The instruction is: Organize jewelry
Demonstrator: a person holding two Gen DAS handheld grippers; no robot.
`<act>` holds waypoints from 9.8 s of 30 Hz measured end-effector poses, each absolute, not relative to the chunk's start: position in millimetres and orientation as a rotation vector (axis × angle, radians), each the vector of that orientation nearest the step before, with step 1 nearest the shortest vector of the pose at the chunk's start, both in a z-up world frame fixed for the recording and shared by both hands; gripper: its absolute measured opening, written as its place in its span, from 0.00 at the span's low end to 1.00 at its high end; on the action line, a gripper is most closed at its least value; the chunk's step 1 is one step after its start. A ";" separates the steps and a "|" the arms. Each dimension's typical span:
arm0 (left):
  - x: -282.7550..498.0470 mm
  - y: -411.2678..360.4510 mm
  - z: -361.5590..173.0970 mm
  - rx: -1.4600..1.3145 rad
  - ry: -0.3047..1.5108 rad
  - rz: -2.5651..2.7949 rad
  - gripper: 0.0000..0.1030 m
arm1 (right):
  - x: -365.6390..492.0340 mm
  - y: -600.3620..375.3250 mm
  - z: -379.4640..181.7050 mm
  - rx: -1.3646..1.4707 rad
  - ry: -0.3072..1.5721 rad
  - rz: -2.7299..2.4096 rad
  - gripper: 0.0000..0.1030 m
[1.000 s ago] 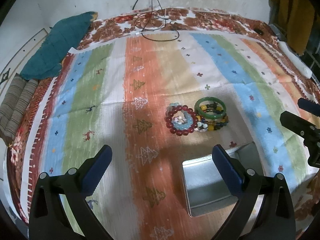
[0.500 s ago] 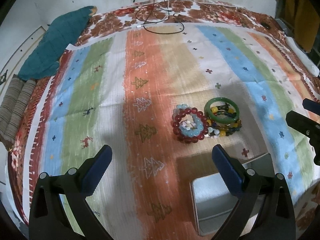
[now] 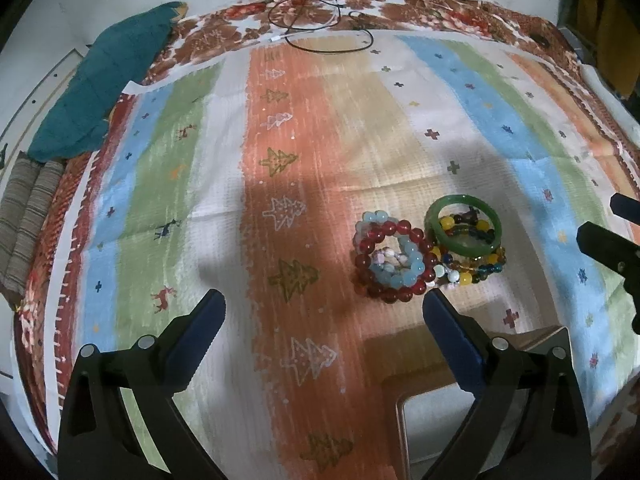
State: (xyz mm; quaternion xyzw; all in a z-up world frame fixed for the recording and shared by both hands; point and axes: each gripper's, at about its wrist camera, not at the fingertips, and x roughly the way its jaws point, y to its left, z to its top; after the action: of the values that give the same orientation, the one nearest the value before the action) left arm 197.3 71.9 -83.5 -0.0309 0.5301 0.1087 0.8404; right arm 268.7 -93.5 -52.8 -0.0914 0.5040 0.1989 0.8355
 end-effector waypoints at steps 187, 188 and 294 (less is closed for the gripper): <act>124.9 44.9 -39.9 -0.206 1.026 0.190 0.63 | 203.9 -99.7 -41.6 -0.191 1.107 0.482 0.65; 128.3 46.5 -41.4 -0.206 1.032 0.193 0.63 | 206.0 -99.2 -41.6 -0.191 1.107 0.480 0.66; 283.9 72.1 -157.6 -0.145 1.266 0.107 0.08 | 310.5 -26.9 -146.3 -0.380 1.335 0.452 0.11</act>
State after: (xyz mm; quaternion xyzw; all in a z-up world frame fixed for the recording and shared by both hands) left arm 283.9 72.1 -157.6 -0.0677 0.5906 0.0498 0.8026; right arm 310.5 -26.9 -146.3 -0.1736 0.6099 0.2062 0.7452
